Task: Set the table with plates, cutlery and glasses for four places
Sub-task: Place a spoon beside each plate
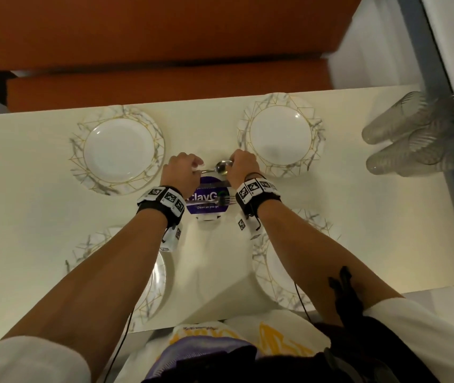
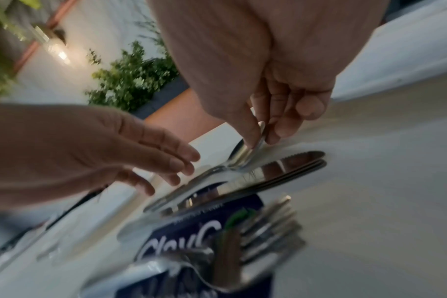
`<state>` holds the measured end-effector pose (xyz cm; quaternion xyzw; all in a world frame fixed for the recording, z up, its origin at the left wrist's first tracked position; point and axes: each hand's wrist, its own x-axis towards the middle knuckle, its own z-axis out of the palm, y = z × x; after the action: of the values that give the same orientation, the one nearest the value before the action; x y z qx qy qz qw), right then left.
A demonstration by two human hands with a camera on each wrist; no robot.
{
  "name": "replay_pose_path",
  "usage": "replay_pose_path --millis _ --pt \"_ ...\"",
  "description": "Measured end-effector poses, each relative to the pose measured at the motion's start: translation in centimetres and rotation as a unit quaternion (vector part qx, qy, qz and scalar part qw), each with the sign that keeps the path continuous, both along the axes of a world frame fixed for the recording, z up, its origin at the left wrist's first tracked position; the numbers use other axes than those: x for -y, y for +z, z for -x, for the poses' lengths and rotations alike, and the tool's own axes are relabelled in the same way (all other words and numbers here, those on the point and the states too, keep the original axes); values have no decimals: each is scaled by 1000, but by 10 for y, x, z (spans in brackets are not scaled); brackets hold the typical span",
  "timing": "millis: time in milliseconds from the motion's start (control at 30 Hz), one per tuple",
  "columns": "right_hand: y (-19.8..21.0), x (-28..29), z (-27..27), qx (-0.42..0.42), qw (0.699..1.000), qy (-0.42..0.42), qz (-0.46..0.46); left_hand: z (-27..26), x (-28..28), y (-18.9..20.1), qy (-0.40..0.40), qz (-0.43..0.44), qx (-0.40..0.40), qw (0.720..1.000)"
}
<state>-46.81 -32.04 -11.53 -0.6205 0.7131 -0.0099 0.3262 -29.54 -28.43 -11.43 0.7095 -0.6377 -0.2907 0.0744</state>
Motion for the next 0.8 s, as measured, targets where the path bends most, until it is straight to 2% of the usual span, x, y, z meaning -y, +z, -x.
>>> replay_pose_path --millis 200,300,367,533,667,800 --pt "6 8 8 72 995 -35 54 10 2 1 4 -1 -8 1000" --pt "21 18 8 98 990 9 104 15 5 7 -6 -4 -63 998" --pt "33 25 7 113 985 28 128 18 7 15 18 -7 -111 994" --pt "48 31 2 166 974 2 152 14 4 32 78 12 -184 980" --pt "50 20 -7 218 956 -45 192 11 -7 44 152 -22 -285 946" --pt "46 -7 -18 233 957 -82 149 8 -31 47 223 -44 -386 894"
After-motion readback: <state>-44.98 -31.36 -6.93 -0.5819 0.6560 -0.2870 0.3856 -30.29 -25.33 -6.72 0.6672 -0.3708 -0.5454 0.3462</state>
